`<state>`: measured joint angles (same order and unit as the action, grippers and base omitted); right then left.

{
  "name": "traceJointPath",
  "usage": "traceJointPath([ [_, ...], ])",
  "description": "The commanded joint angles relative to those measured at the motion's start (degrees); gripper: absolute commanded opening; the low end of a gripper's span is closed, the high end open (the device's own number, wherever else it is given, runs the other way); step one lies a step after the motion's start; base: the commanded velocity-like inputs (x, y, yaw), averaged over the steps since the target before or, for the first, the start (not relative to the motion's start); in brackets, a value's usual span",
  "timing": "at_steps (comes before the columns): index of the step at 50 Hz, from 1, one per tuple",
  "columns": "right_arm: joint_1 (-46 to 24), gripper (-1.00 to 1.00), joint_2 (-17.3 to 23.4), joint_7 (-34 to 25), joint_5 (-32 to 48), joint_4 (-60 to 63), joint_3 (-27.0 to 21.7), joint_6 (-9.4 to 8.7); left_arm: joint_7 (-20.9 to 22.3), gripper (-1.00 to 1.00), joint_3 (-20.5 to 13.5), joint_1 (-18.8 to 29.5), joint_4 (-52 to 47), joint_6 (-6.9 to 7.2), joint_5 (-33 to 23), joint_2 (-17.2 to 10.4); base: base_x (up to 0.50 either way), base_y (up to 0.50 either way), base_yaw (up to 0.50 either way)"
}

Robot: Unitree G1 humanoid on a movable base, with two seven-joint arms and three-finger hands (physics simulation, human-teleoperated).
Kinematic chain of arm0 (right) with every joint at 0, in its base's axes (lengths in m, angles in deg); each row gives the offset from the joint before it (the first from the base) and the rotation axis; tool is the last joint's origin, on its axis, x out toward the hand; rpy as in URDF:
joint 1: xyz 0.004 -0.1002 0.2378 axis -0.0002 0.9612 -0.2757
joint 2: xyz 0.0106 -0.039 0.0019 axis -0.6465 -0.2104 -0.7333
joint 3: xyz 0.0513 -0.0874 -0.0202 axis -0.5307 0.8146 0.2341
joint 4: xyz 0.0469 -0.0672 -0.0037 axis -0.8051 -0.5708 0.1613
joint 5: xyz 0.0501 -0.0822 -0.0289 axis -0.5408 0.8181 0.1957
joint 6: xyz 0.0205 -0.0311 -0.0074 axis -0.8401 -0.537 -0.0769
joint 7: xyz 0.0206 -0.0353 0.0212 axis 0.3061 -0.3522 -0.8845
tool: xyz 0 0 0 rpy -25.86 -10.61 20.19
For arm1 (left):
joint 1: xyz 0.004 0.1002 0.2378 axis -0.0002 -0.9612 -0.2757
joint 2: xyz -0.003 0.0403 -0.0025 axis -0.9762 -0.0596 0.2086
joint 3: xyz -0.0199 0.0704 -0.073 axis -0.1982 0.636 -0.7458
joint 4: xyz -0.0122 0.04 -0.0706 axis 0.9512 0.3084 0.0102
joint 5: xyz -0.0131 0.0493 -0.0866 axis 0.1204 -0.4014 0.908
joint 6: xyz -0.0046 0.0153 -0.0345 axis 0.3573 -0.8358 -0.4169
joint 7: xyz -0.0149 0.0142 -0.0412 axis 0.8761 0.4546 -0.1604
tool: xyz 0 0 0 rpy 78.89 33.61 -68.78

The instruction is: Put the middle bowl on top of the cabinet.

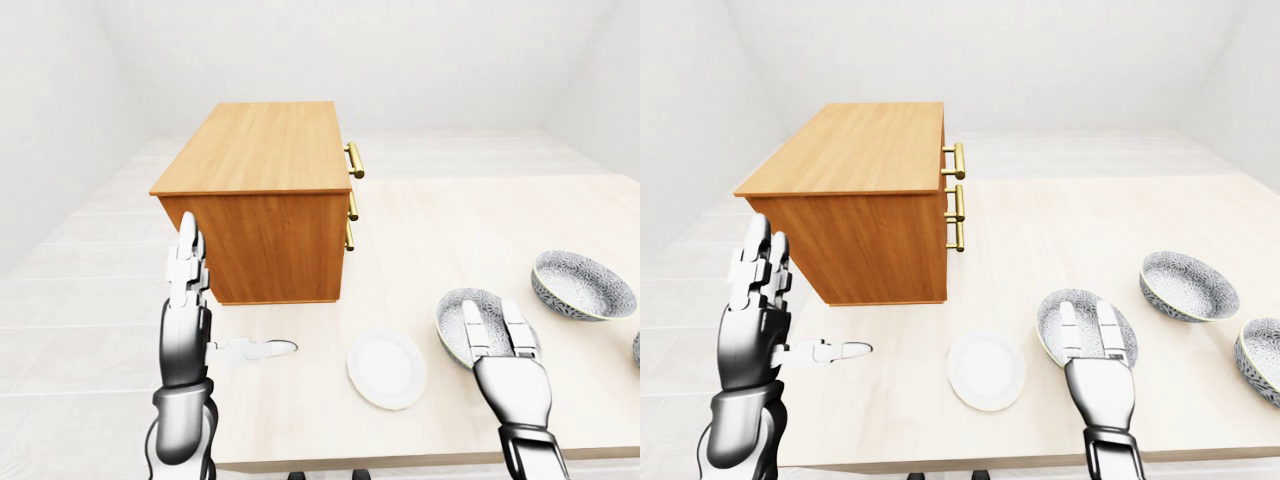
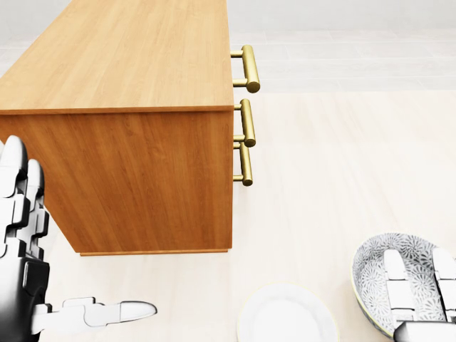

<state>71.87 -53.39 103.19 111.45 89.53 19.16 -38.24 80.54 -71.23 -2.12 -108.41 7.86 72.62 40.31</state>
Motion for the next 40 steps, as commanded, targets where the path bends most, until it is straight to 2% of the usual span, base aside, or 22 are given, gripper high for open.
traceJointPath([
  [1,-1.5,1.00,0.6,2.0,-0.5,-4.0,1.2,-0.56,0.1,1.00,0.1,-0.1,0.2,0.00,0.0,0.0,0.00,0.00,0.00],
  [2,-1.0,1.00,1.3,0.0,-2.4,-1.6,1.0,0.93,0.1,1.00,0.0,-0.1,0.2,0.00,0.1,-0.1,0.00,0.00,0.00],
  [3,-0.9,1.00,1.4,-0.2,-1.1,-1.3,1.1,0.05,0.1,1.00,0.1,-0.1,0.2,0.00,0.0,0.0,0.00,0.00,0.00],
  [6,-1.6,1.00,1.6,0.4,-1.2,-2.5,1.4,0.36,0.1,1.00,0.2,-0.3,-0.1,0.00,0.1,0.0,0.00,0.00,0.00],
  [8,-2.3,1.00,1.6,2.2,-0.9,-5.1,1.8,-0.05,0.2,1.00,0.4,-0.4,-0.2,0.00,0.0,0.0,0.00,0.00,0.00],
  [10,-2.1,0.99,1.9,1.4,-1.1,-4.0,2.2,0.22,0.2,1.00,0.4,-0.3,-0.2,0.00,0.0,0.0,0.00,0.00,0.00],
  [11,-2.3,0.14,1.7,2.4,-0.8,-5.0,2.5,-0.01,0.2,1.00,0.3,-0.2,-0.1,0.00,0.0,-0.1,0.00,0.00,0.00],
  [12,-1.8,-0.93,1.9,1.4,-1.0,-3.4,2.8,0.21,0.2,1.00,0.3,-0.3,-0.2,0.00,0.1,-0.1,0.00,0.00,0.00],
  [13,-1.7,-1.00,2.0,1.2,-1.0,-3.1,2.9,0.23,0.2,1.00,0.3,-0.3,-0.2,0.00,0.1,-0.1,0.00,0.00,0.00],
  [17,-2.2,-1.00,1.8,3.1,-0.9,-7.1,3.6,-0.48,0.2,1.00,0.4,-0.3,-0.2,0.00,0.1,-0.1,0.00,0.00,0.00],
  [20,-1.2,-1.00,2.5,2.8,-2.0,-4.4,3.3,0.09,0.2,1.00,0.4,-0.3,-0.1,0.00,0.0,-0.1,0.00,0.00,0.00],
  [22,-1.9,-1.00,2.4,3.1,-2.1,-8.3,3.1,-0.54,0.2,1.00,0.4,-0.3,0.0,0.00,-0.1,-0.1,0.00,0.00,0.00],
  [24,-0.9,-1.00,2.9,3.1,-3.1,-4.5,2.6,-0.10,0.2,1.00,0.4,-0.2,0.1,0.00,-0.1,-0.1,0.00,0.00,0.00],
  [26,-1.8,-1.00,2.6,3.1,-2.7,-8.5,2.8,-0.71,0.2,1.00,0.5,-0.3,0.1,0.00,-0.2,-0.1,0.00,0.00,0.00],
  [30,-1.8,-1.00,2.8,3.1,-3.1,-8.6,3.0,-1.08,0.3,1.00,0.6,-0.4,-0.1,0.00,-0.3,-0.1,0.00,0.00,0.00],
  [34,0.2,-1.00,3.0,3.1,-3.6,-3.0,2.6,-0.75,0.3,1.00,0.8,-0.7,-0.3,0.00,-0.5,-0.1,0.00,0.00,0.00],
  [37,1.8,-1.00,2.1,3.1,-2.4,0.4,2.6,-1.40,0.3,1.00,1.0,-0.7,-0.3,0.00,-0.7,-0.2,0.00,0.00,0.00],
  [40,4.4,-1.00,1.6,-0.6,-1.8,9.3,2.0,-0.50,0.3,1.00,1.0,-0.7,0.0,0.00,-0.8,-0.3,0.00,0.00,0.00],
])
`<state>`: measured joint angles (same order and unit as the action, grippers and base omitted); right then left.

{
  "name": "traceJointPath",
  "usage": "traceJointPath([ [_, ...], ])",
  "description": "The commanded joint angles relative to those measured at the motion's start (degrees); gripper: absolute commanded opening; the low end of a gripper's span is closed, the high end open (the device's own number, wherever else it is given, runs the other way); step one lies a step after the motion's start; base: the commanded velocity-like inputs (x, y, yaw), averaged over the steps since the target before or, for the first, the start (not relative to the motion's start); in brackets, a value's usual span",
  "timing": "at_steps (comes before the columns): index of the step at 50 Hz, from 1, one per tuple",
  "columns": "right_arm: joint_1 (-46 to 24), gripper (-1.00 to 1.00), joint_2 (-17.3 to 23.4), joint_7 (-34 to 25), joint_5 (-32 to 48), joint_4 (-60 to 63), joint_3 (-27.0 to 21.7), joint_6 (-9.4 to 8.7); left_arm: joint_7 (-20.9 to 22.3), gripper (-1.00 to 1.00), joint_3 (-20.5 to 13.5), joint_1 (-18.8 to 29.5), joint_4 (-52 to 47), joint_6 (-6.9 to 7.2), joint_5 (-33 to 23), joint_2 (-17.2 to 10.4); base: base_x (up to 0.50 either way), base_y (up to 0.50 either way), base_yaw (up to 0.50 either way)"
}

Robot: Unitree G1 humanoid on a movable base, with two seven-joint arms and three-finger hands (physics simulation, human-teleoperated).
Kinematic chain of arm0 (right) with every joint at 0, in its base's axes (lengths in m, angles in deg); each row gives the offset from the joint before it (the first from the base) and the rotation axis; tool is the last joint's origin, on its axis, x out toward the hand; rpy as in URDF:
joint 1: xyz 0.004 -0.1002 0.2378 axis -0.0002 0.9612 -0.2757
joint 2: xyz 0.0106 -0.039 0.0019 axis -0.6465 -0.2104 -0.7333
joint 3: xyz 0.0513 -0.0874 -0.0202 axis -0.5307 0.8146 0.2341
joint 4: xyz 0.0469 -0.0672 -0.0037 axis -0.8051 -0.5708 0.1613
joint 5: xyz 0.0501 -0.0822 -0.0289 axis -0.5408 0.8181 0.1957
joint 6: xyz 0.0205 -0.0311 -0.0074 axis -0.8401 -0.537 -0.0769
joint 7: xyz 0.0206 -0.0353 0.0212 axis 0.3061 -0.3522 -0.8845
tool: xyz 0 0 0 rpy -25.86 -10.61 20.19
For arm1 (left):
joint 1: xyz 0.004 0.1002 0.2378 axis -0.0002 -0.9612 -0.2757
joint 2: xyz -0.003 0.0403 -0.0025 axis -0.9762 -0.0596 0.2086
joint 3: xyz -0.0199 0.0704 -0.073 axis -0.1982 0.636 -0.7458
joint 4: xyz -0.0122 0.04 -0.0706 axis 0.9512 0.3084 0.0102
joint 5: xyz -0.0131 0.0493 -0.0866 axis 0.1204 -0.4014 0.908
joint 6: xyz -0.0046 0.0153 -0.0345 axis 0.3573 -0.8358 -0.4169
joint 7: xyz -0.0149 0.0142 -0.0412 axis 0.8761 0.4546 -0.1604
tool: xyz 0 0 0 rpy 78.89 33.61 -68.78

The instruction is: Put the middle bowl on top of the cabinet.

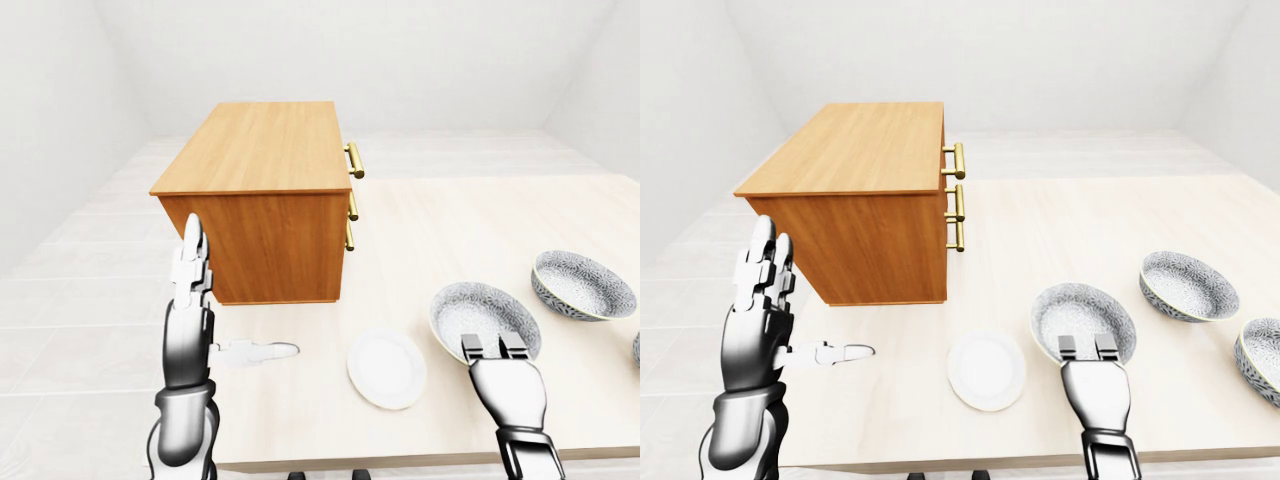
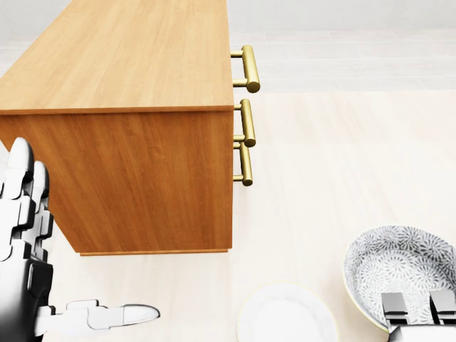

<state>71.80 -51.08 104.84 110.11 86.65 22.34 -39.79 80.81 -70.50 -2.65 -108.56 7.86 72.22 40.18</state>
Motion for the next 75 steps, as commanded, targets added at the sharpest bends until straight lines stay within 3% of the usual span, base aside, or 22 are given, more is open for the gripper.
traceJointPath([
  [1,4.9,-1.00,-1.0,-2.9,-0.3,13.8,-1.6,1.48,0.0,1.00,0.3,-0.2,0.2,0.00,-0.4,-0.2,0.00,0.00,0.00],
  [6,7.2,-1.00,-3.4,-6.8,1.1,24.6,-4.5,3.34,0.1,1.00,0.3,-0.1,0.2,0.00,-0.4,-0.2,0.00,0.00,0.00],
  [9,7.5,-1.00,-4.7,-8.8,1.7,28.3,-5.9,5.89,0.2,1.00,0.2,0.0,0.0,0.00,-0.3,-0.2,0.00,0.00,0.00],
  [19,6.1,-1.00,-8.7,-12.8,3.4,35.8,-9.0,5.99,0.2,1.00,0.3,-0.1,0.4,0.00,-0.4,-0.2,0.00,0.00,0.00],
  [27,1.6,-1.00,-8.2,-22.0,-0.6,42.4,-12.0,5.99,0.3,1.00,0.4,-0.2,-0.1,0.00,-0.5,-0.2,0.00,0.00,0.00],
  [34,-1.6,-1.00,-9.7,-23.0,1.8,40.3,-11.4,5.99,0.4,1.00,0.3,-0.3,-0.4,0.00,-0.3,-0.2,0.00,0.00,0.00],
  [44,-5.4,-1.00,-7.9,-28.1,1.8,38.7,-8.6,5.99,0.5,1.00,0.3,-0.1,-0.2,0.00,-0.3,-0.2,0.00,0.00,0.00],
  [47,-7.0,-1.00,-6.9,-30.9,-1.9,39.1,-8.8,5.99,0.5,1.00,0.3,-0.2,-0.2,0.00,-0.3,-0.2,0.00,0.00,0.00],
  [49,-7.5,-1.00,-6.6,-30.3,2.9,37.9,-8.1,5.99,0.5,1.00,0.4,-0.1,0.2,0.00,-0.3,-0.2,0.00,0.00,0.00],
  [54,-9.5,-1.00,-5.5,-34.0,-4.5,38.7,-8.5,5.99,0.3,1.00,0.2,-0.2,0.1,0.00,-0.3,-0.2,0.00,0.00,0.00],
  [60,-13.1,-1.00,-3.5,-40.0,-7.5,41.2,-9.6,5.99,0.2,1.00,0.5,-0.3,0.2,0.00,-1.7,-0.2,0.00,0.00,0.00],
  [75,-22.6,-1.00,0.0,-42.5,-7.5,32.2,-6.6,5.99,0.7,1.00,1.6,-0.8,0.3,0.00,-2.8,-0.4,0.00,0.00,0.00],
])
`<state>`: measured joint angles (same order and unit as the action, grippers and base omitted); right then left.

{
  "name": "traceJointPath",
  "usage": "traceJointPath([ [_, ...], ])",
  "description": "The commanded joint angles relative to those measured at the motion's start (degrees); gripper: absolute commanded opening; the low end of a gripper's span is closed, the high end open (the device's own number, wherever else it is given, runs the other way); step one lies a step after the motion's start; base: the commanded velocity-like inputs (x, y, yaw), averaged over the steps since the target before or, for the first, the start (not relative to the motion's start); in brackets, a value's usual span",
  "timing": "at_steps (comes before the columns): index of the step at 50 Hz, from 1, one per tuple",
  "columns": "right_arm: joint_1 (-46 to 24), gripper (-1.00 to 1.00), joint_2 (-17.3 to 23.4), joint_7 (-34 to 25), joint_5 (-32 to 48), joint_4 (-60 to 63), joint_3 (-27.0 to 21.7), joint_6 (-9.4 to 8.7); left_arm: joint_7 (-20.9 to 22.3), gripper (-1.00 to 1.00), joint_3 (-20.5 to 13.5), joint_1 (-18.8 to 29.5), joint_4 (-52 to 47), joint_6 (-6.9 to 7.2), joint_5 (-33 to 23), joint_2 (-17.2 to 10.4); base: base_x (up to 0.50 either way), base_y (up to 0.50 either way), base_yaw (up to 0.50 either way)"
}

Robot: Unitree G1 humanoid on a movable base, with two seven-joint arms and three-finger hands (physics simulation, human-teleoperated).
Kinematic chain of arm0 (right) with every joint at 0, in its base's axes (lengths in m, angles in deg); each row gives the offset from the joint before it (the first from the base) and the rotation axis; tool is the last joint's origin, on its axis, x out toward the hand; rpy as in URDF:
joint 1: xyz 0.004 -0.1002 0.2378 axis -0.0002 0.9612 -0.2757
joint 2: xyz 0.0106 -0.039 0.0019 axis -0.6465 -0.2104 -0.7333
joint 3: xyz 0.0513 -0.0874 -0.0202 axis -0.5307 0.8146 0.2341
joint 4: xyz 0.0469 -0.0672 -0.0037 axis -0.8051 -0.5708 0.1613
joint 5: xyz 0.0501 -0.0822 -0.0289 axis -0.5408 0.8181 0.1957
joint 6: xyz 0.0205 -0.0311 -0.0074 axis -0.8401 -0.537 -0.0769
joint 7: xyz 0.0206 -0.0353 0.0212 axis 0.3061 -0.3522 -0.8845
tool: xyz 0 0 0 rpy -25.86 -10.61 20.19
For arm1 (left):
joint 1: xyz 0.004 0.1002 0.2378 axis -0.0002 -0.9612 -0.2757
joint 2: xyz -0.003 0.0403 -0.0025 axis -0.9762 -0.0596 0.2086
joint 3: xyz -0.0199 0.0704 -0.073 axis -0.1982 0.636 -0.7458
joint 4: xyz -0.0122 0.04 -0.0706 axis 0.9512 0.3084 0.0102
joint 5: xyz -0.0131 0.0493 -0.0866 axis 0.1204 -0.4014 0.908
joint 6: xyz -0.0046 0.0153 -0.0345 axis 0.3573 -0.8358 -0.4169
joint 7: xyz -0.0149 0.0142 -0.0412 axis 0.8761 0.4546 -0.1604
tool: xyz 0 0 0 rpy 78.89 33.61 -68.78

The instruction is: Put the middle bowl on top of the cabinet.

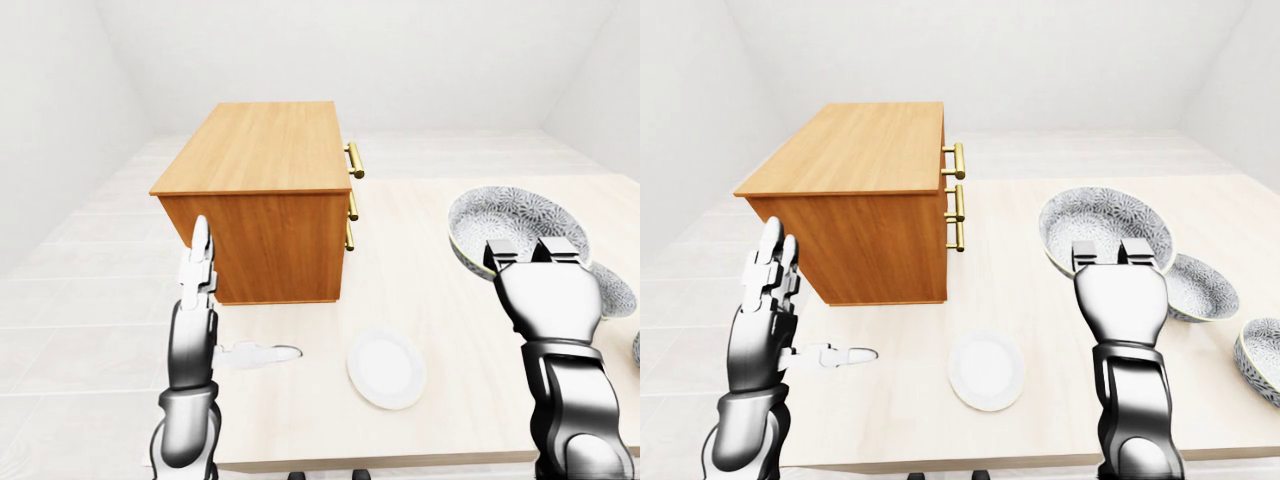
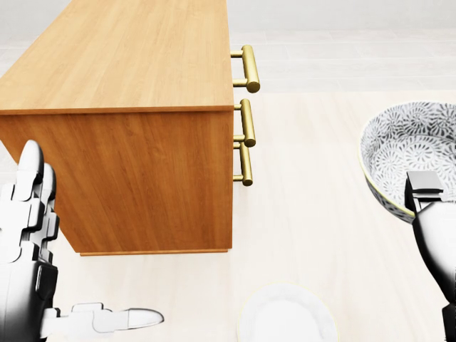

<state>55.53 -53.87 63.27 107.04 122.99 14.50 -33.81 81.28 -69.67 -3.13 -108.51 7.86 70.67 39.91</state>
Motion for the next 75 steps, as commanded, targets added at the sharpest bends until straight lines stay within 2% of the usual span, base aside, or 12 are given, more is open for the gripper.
traceJointPath([
  [1,-6.9,-1.00,2.9,-2.1,-6.6,-3.8,0.6,0.00,0.4,1.00,0.9,-0.3,0.0,0.00,-1.2,-0.1,0.00,0.00,0.00],
  [15,-12.8,-1.00,7.1,-7.7,-7.0,-4.4,3.3,0.00,0.6,1.00,1.2,-0.4,0.2,0.00,-0.7,-0.5,0.00,0.00,0.00],
  [22,-14.8,-1.00,6.7,-7.7,-7.1,-5.7,4.3,0.00,0.5,1.00,1.2,-0.3,0.3,0.00,-0.9,-0.4,0.00,0.00,0.00],
  [27,-19.4,-1.00,8.0,-11.1,-8.6,-6.9,4.8,0.00,0.6,1.00,1.4,-0.3,0.6,0.00,-1.1,-0.5,0.00,0.00,0.00],
  [28,-22.7,-1.00,10.0,-14.7,-8.8,-7.1,4.5,0.00,0.5,1.00,1.3,-0.3,0.6,0.00,-1.1,-0.5,0.00,0.00,0.00],
  [30,-24.9,-1.00,9.1,-15.2,-11.6,-9.2,5.0,0.00,0.5,1.00,1.5,-0.4,0.8,0.00,-1.3,-0.5,0.00,0.00,0.00],
  [33,-29.4,-1.00,11.2,-19.7,-11.1,-9.6,5.9,0.00,0.6,1.00,1.5,-0.5,0.6,0.00,-1.0,-0.6,0.00,0.00,0.00],
  [42,-33.8,-1.00,13.8,-24.3,-14.5,-9.4,5.2,0.00,0.5,1.00,1.4,-0.5,0.1,0.00,-1.1,-0.4,0.00,0.00,0.00],
  [45,-35.3,-1.00,13.3,-25.5,-17.6,-9.1,4.7,0.00,1.0,1.00,2.3,-1.1,0.8,0.00,-1.8,-0.7,0.00,0.00,0.00],
  [63,-39.8,-1.00,16.3,-27.0,-21.6,-11.8,5.1,0.00,0.9,1.00,2.2,-0.8,0.9,0.00,-1.9,-0.8,0.00,0.00,0.00],
  [70,-47.6,-1.00,19.8,-27.0,-21.0,-16.6,7.4,0.00,0.9,1.00,2.2,-0.7,1.1,0.00,-1.9,-0.8,0.00,0.00,0.00],
  [75,-55.1,-1.00,19.7,-27.0,-20.0,-25.5,9.0,0.00,1.0,1.00,2.7,-1.3,1.3,0.00,-2.6,-1.1,0.00,0.00,0.00],
])
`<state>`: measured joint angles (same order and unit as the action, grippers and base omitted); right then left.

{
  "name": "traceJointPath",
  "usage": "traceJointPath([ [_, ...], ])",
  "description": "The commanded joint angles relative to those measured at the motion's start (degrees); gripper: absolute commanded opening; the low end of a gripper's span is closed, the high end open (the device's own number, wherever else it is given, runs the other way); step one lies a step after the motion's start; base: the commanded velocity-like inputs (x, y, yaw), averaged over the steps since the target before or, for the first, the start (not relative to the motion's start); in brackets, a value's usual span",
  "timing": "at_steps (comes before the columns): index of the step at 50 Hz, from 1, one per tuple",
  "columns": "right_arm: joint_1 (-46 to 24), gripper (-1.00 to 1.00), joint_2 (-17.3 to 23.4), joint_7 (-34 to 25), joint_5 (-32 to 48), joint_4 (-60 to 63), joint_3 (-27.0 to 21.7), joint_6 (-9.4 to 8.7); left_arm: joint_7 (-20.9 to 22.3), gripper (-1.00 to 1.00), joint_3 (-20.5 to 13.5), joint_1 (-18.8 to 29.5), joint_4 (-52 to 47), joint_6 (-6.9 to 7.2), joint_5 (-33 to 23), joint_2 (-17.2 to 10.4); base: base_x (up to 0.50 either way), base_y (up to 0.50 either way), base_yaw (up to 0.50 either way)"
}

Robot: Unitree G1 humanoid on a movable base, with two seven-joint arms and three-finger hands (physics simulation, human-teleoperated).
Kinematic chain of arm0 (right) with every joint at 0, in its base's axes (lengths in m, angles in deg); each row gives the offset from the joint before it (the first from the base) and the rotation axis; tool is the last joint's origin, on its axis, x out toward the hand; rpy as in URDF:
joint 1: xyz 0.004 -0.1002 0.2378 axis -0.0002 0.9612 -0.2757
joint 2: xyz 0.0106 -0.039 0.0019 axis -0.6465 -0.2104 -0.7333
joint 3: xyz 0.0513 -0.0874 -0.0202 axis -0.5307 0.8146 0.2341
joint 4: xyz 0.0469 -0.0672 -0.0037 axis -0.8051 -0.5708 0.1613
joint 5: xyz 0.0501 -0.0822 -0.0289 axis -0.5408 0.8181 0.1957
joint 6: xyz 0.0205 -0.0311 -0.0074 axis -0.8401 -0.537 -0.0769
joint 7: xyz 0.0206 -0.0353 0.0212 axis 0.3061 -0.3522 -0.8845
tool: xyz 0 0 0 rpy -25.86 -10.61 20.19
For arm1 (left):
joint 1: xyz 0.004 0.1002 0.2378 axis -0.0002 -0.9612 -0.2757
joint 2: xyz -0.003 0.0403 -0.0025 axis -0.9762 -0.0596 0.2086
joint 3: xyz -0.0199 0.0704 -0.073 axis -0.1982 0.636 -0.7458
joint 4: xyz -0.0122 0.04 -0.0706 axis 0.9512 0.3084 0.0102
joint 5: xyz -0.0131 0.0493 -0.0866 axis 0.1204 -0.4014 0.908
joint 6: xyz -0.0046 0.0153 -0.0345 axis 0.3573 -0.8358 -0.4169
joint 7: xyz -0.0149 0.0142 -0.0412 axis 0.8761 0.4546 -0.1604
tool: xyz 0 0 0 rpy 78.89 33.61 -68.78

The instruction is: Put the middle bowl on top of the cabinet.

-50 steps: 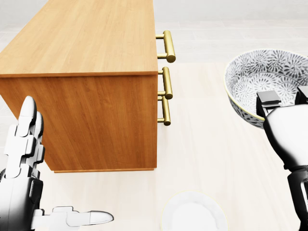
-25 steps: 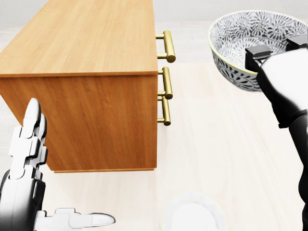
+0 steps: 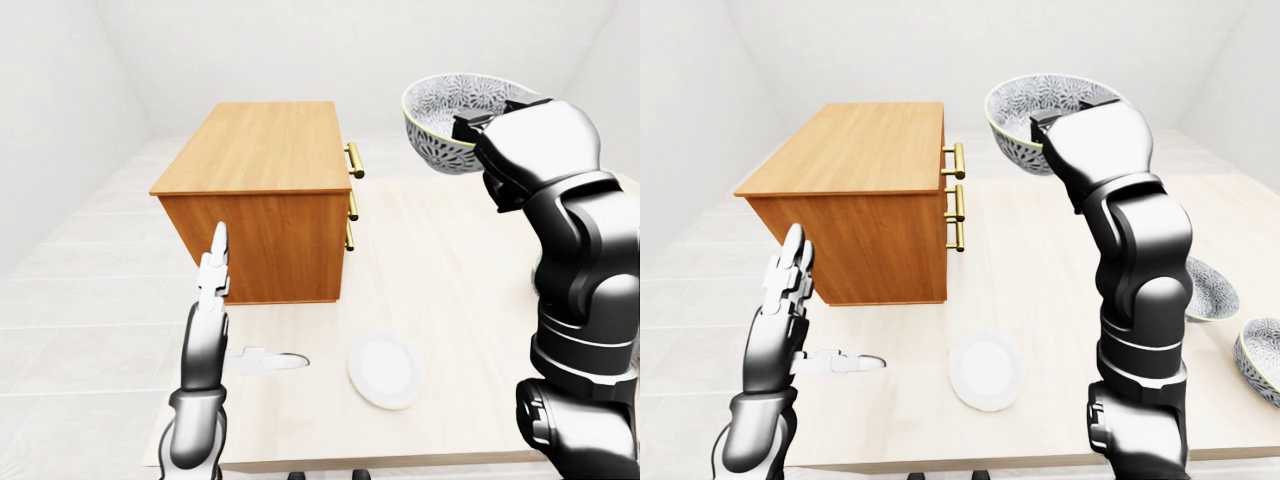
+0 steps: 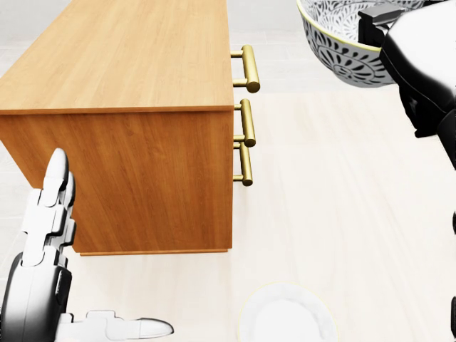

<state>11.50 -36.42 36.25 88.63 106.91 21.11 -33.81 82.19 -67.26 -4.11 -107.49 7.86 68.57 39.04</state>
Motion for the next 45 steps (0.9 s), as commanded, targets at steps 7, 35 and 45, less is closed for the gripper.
traceJointPath([
  [7,-17.2,-1.00,0.9,0.0,-2.8,-17.2,3.2,0.00,0.0,1.00,0.2,-0.4,0.3,0.00,-0.6,-0.2,0.00,0.00,0.00],
  [35,-28.5,-1.00,-0.8,2.1,-0.1,-32.6,6.3,0.00,0.0,1.00,0.1,-0.4,0.6,0.00,-1.5,-0.2,0.00,0.00,0.00],
  [45,-28.5,-1.00,-0.8,2.1,-0.1,-32.6,6.3,0.00,0.0,1.00,0.1,-0.4,0.6,0.00,-1.5,-0.2,0.00,0.00,0.00],
])
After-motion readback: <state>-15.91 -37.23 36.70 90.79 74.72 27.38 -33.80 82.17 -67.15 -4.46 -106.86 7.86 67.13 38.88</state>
